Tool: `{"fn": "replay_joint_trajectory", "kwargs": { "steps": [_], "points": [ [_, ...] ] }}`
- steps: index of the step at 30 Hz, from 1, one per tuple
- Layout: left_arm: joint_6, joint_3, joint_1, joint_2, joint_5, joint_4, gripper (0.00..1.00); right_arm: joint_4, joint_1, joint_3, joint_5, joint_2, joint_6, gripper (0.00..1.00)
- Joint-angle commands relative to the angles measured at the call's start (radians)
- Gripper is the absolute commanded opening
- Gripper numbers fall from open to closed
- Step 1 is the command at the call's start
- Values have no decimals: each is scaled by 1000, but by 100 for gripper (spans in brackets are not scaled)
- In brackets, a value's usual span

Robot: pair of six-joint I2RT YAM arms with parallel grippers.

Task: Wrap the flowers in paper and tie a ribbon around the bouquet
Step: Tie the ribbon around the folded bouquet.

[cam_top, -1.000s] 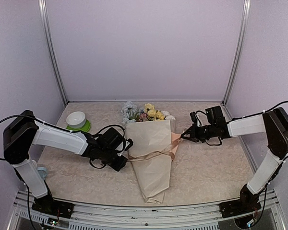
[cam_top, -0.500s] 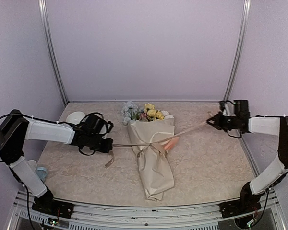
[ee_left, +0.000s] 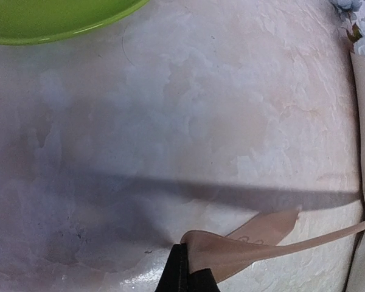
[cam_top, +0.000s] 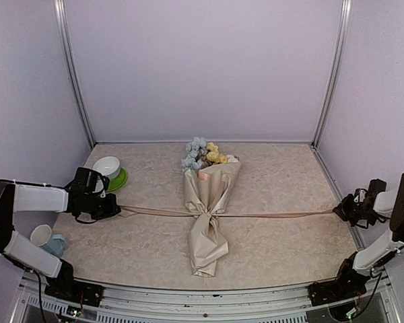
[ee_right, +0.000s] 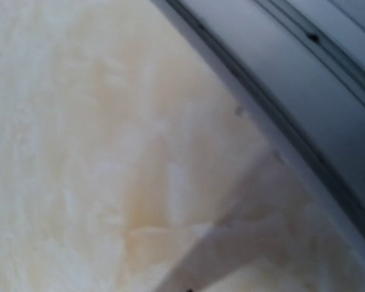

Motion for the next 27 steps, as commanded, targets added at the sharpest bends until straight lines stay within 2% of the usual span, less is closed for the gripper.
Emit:
{"fn": "replay_joint_trajectory", "kwargs": {
  "steps": [1, 8, 13, 17, 27],
  "points": [
    [-18, -11, 47, -7, -100, -18, 0, 116, -56, 6, 125, 10, -17, 0],
    [-8, 13, -22, -28, -114, -21, 0, 93, -54, 20, 106, -3, -46, 0],
    [20, 74, -159, -36, -153, -41, 0, 57, 0, 47, 91, -46, -75, 0],
    [48, 165, -300, -33, -211, -84, 0, 11, 135, 102, 65, -98, -88, 0],
    [138, 460, -585, -1, -340, -220, 0, -166, 620, 381, 71, -208, -105, 0]
  ]
}}
